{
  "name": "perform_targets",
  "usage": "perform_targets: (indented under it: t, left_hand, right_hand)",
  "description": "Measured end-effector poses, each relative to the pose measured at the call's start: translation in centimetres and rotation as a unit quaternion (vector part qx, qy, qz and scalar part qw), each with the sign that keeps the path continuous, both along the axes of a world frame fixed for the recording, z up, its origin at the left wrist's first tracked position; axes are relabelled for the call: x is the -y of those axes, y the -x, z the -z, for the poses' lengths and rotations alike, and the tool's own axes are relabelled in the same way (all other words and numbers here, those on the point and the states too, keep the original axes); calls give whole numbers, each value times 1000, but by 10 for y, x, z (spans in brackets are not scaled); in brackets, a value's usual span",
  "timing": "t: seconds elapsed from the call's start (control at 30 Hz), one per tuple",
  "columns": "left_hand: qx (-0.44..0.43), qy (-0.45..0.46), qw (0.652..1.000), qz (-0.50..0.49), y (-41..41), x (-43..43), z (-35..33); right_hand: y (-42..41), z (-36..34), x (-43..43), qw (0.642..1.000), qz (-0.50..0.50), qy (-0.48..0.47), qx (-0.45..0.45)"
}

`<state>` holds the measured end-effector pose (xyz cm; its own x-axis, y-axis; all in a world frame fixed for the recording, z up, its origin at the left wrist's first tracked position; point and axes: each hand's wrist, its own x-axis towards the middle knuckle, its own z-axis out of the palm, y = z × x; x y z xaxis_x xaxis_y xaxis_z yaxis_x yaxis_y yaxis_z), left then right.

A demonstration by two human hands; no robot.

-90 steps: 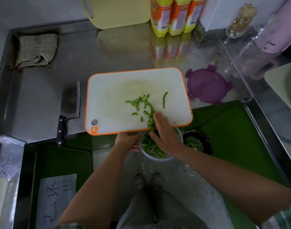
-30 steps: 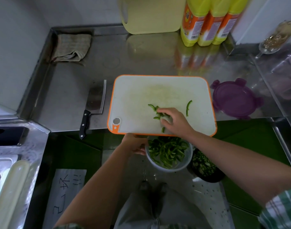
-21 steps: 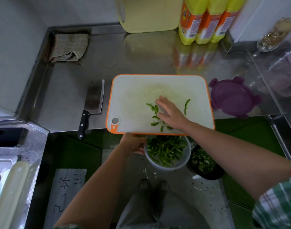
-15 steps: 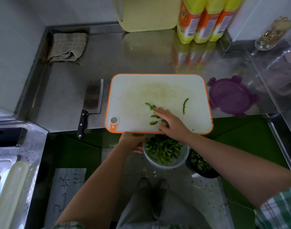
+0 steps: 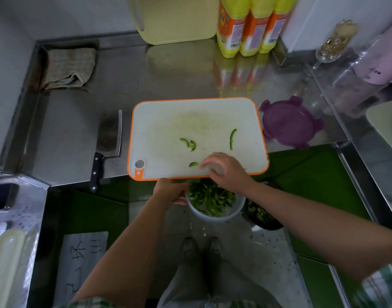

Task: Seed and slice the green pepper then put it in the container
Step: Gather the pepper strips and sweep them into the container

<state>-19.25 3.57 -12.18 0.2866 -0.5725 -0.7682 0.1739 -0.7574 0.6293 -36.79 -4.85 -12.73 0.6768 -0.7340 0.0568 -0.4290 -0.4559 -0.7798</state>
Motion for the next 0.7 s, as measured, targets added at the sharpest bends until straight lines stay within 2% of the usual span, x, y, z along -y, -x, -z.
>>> perform_targets:
  t: [0.17, 0.33, 0.43, 0.6, 0.7]
  left_hand:
    - [6, 6, 1000, 3, -2, -3, 0]
    - [10, 6, 1000, -4, -7, -6, 2]
    - [17, -4, 1000, -2, -14, -8, 6]
    - [9, -20, 1000, -19, -29, -14, 12]
    - [6, -23, 1000, -20, -34, -16, 14]
  right_hand:
    - [-4, 12, -7, 992, -78, -28, -100]
    - [-6, 4, -12, 998, -48, 16, -39]
    - [-33, -7, 7, 998, -12, 32, -46]
    - [-74, -2, 34, 972, -38, 73, -220]
    - [-84, 5, 39, 952, -69, 79, -288]
